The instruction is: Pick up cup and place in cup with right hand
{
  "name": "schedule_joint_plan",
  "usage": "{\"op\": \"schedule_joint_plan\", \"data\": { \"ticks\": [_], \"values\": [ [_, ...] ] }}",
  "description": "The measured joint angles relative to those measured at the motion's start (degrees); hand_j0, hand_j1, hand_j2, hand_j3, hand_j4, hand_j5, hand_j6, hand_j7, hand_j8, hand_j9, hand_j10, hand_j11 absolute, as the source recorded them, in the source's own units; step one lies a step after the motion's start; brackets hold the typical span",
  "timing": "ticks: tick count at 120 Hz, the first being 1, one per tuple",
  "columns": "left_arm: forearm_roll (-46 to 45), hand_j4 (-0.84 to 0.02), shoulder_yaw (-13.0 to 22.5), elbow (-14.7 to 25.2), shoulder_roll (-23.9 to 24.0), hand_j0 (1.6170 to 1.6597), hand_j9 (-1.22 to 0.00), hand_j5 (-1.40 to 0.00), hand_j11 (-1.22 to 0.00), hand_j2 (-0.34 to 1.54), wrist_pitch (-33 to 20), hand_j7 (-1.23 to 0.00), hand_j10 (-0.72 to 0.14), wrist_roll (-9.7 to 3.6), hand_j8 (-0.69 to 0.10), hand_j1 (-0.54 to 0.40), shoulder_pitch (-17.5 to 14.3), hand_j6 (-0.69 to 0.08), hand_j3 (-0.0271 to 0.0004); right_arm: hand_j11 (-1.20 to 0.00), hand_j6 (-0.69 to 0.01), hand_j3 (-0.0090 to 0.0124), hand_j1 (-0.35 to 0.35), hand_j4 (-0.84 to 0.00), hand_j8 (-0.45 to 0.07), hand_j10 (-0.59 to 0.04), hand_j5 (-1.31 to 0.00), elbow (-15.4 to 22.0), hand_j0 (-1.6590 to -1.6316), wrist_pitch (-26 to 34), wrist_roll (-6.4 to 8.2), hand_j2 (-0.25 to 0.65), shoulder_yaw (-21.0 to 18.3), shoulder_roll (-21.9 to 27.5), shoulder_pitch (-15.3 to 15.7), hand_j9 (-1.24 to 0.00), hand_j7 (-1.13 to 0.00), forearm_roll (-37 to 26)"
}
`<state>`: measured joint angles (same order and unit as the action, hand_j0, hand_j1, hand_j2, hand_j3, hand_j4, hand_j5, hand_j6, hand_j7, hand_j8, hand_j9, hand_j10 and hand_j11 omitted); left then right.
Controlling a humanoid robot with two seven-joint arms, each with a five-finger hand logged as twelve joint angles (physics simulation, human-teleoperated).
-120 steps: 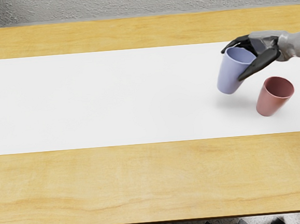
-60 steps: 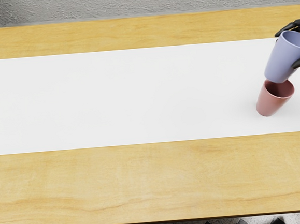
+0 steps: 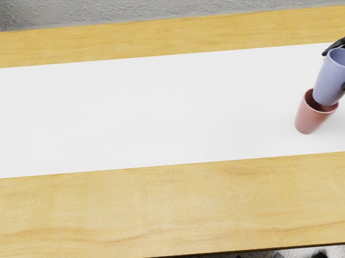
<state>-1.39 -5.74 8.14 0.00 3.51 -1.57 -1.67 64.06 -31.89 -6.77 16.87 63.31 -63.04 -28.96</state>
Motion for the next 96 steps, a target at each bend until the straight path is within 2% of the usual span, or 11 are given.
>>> {"op": "schedule_joint_plan", "data": {
  "ticks": [8,14,39,50,68,96],
  "values": [
    [0.0,-0.01,0.0,0.0,0.0,1.6581,-0.01,-0.01,-0.01,0.0,0.0,-0.01,-0.01,0.0,-0.01,0.337,0.0,-0.01,-0.0001,-0.72,-0.219,-0.0005,0.187,-0.307,-0.163,-0.254,-0.72,-0.01,-1.6545,1.05,0.04,0.118,-0.01,-0.6,0.31,-0.71,-0.69,-0.62],
    [0.0,-0.01,0.0,0.0,0.0,1.6581,-0.01,-0.01,-0.01,0.0,0.0,-0.01,-0.01,0.0,-0.01,0.337,0.0,-0.01,-0.0001,-0.72,-0.223,-0.0003,0.162,-0.318,-0.171,-0.261,-0.72,-0.02,-1.6538,1.53,0.08,0.062,-0.01,-0.88,0.71,-0.71,-0.68,-0.91],
    [0.0,-0.01,0.01,0.0,0.0,1.6581,-0.01,-0.01,-0.01,0.0,0.0,-0.01,-0.01,0.0,-0.01,0.337,0.0,-0.01,-0.0001,-0.71,-0.244,0.0001,0.14,-0.341,-0.192,-0.287,-0.71,-0.04,-1.6541,2.14,1.41,0.035,-0.01,-1.3,1.86,-0.7,-0.68,-1.35],
    [-0.01,-0.01,0.01,0.0,0.0,1.6581,-0.01,-0.01,-0.01,0.0,0.0,-0.01,-0.01,0.0,-0.01,0.337,0.0,-0.01,-0.0002,-0.64,-0.276,0.0,0.109,-0.356,-0.231,-0.319,-0.64,-0.06,-1.6551,1.52,1.52,0.007,0.13,-1.32,1.97,-0.63,-0.61,-1.12],
    [-0.01,-0.01,0.01,0.01,0.0,1.6581,-0.01,-0.01,-0.01,0.0,-0.01,-0.01,-0.01,0.0,-0.01,0.337,0.0,-0.01,-0.0002,-0.46,-0.252,0.0,0.01,-0.29,-0.23,-0.272,-0.46,-0.08,-1.6566,0.23,1.53,-0.018,0.5,-1.33,2.01,-0.46,-0.45,-0.85],
    [0.0,-0.01,0.01,-0.01,0.0,1.6581,-0.01,-0.01,-0.01,0.0,0.0,-0.01,-0.01,0.0,-0.01,0.337,0.0,-0.01,-0.0002,-0.24,-0.153,0.0,-0.154,-0.165,-0.146,-0.161,-0.24,-0.09,-1.6576,-2.51,1.11,-0.017,0.74,-1.03,1.79,-0.24,-0.23,1.92]
  ]
}}
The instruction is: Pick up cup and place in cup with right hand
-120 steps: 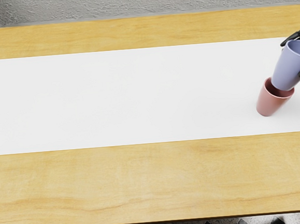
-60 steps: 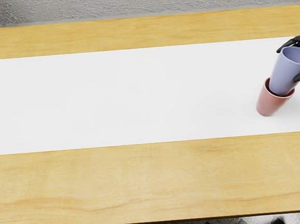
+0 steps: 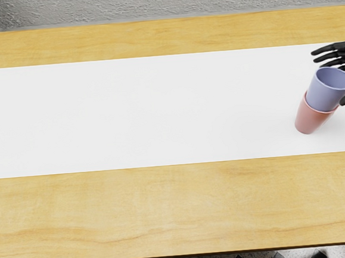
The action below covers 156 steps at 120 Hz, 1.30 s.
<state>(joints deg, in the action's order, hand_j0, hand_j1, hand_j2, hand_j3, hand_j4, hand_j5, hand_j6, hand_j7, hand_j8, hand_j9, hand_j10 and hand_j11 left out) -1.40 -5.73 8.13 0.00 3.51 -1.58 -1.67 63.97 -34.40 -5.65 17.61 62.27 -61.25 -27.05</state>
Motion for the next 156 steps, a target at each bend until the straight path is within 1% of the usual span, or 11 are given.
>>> {"op": "schedule_joint_plan", "data": {
  "ticks": [17,35,44,50,59,70,112,125,144,156],
  "values": [
    [0.0,-0.01,0.0,0.01,0.0,1.6581,-0.01,-0.01,-0.01,0.0,0.0,-0.01,-0.01,0.0,-0.01,0.337,0.0,-0.01,-0.0002,-0.16,-0.111,0.0,-0.216,-0.116,-0.106,-0.113,-0.16,0.03,-1.6578,-0.46,-0.24,-0.013,0.07,0.56,-0.96,-0.16,-0.16,1.63],
    [0.0,-0.01,0.01,0.02,0.0,1.6581,-0.01,-0.01,-0.01,0.0,0.0,-0.01,-0.01,0.0,-0.01,0.337,0.0,-0.01,-0.0002,-0.12,-0.087,0.0,-0.25,-0.088,-0.084,-0.087,-0.12,0.37,-1.6579,-0.58,-0.57,-0.011,0.09,1.58,-3.5,-0.12,-0.11,4.86],
    [0.0,-0.01,0.0,0.01,0.0,1.6581,-0.01,-0.01,-0.01,0.0,0.0,-0.01,-0.01,0.0,-0.01,0.337,0.0,-0.01,-0.0003,-0.1,-0.074,0.0,-0.267,-0.075,-0.072,-0.073,-0.1,0.6,-1.658,-0.6,-2.34,-0.01,0.1,1.89,-5.04,-0.1,-0.1,8.63],
    [0.0,-0.01,0.0,0.01,0.0,1.6581,-0.01,-0.01,-0.01,0.0,0.0,-0.01,-0.01,0.0,-0.01,0.337,0.0,-0.01,-0.0002,-0.09,-0.067,0.0,-0.275,-0.067,-0.065,-0.066,-0.09,0.78,-1.658,-0.61,-3.18,-0.009,0.09,1.82,-5.94,-0.09,-0.09,10.74],
    [0.0,-0.01,0.0,0.0,0.0,1.6581,-0.01,-0.01,-0.01,0.0,0.0,-0.01,-0.01,0.0,-0.01,0.337,0.0,-0.01,-0.0002,-0.07,-0.059,0.0,-0.284,-0.059,-0.058,-0.058,-0.08,1.26,-1.658,-0.62,-3.88,-0.008,0.05,1.63,-6.84,-0.07,-0.07,13.58],
    [0.0,-0.01,0.0,-0.01,0.0,1.6581,-0.01,-0.01,-0.01,0.0,0.0,-0.01,-0.01,0.0,-0.01,0.337,0.0,-0.01,-0.0002,-0.06,-0.052,0.0,-0.293,-0.052,-0.051,-0.051,-0.07,2.25,-1.658,-0.62,-4.27,-0.007,-0.06,1.23,-7.34,-0.07,-0.06,16.68],
    [0.0,-0.01,0.01,0.04,0.0,1.6581,-0.01,-0.01,-0.01,0.0,0.0,-0.01,-0.01,0.0,-0.01,0.337,0.0,-0.01,-0.0002,-0.05,-0.037,0.0,-0.308,-0.037,-0.037,-0.037,-0.05,3.37,-1.658,-0.62,-4.53,-0.006,-0.32,-7.69,-7.51,-0.05,-0.05,22.33],
    [0.0,-0.01,0.01,0.02,0.0,1.6581,-0.01,-0.01,-0.01,0.0,0.0,-0.01,-0.01,0.0,-0.01,0.337,0.0,-0.01,-0.0002,-0.04,-0.034,0.0,-0.311,-0.034,-0.034,-0.034,-0.04,3.44,-1.658,-0.62,-4.54,-0.005,-0.45,-10.65,-7.22,-0.04,-0.04,22.94],
    [0.0,-0.01,0.01,0.01,0.0,1.6581,-0.01,-0.01,-0.01,0.0,0.0,-0.01,-0.01,0.0,-0.01,0.337,0.0,-0.01,-0.0001,-0.03,-0.022,0.0,-0.325,-0.022,-0.022,-0.021,-0.03,3.44,-1.6581,-0.62,-4.54,-0.003,-0.64,-16.95,-6.33,-0.03,-0.03,23.14],
    [0.0,-0.01,0.03,0.02,0.0,1.6581,-0.01,-0.01,-0.01,0.0,0.0,-0.01,-0.01,0.0,-0.01,0.337,0.04,-0.01,-0.0001,-0.02,-0.014,0.0,-0.334,-0.014,-0.014,-0.014,-0.02,3.5,-1.6581,-0.61,-4.54,-0.002,-0.67,-18.89,-6.11,-0.02,-0.02,23.08]
  ]
}}
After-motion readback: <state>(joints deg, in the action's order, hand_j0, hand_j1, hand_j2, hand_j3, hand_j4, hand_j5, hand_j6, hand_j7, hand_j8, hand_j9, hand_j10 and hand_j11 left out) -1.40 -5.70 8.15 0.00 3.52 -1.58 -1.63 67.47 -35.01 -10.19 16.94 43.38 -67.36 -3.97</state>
